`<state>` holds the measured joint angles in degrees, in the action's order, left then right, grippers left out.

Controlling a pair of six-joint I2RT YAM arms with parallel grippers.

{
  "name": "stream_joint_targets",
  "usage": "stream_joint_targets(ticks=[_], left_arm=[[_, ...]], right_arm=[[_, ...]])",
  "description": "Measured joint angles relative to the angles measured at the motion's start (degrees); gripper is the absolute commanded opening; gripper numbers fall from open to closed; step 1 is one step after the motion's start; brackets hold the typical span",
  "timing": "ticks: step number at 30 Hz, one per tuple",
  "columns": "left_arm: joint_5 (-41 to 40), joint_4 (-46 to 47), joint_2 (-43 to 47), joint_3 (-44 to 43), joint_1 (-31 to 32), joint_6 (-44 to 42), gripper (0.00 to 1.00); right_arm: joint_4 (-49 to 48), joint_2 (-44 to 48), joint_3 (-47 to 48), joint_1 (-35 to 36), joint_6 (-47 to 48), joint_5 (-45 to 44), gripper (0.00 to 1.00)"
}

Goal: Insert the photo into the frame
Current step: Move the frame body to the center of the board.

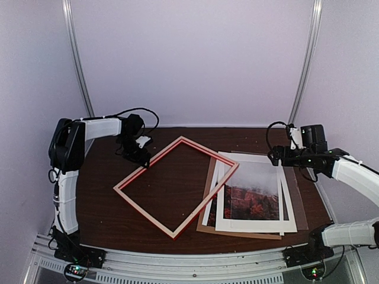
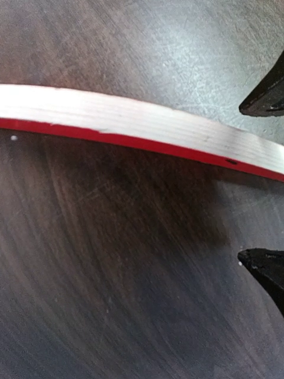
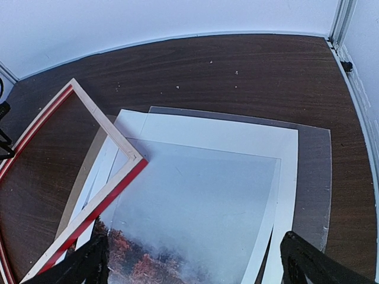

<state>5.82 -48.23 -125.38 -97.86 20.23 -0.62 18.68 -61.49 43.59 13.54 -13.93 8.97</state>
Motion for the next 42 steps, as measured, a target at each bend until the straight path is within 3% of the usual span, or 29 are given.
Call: stream_joint_targets(ticks=[7,18,29,37,42], left_arm=[[-0.2,-1.0,-0.7,-0.2,0.1,-0.3,0.43],[-1.4,3.9,5.9,12.1,0.5,4.5,0.23],[-6.4,6.8,21.5,33.7,0.3,15.3,0.21],[-9.1,6.7,28.6,40.9,-1.0,18.8,0.22],[-11.6,6.1,30.7,42.2,-2.3,20.1,0.25]], right_arm=[[0.1,1.0,-0.7,0.0,0.0,0.0,1.0],[0.2,1.1,-1.2,0.0,0.0,0.0,1.0],[0.1,0.9,-1.9,0.2,-0.7,0.0,0.99],[1.7,-0.2,-1.8,0.4,-1.8,-0.6,1.0],[9.3,-4.2,1.2,0.3,-3.1,-5.7,1.0]])
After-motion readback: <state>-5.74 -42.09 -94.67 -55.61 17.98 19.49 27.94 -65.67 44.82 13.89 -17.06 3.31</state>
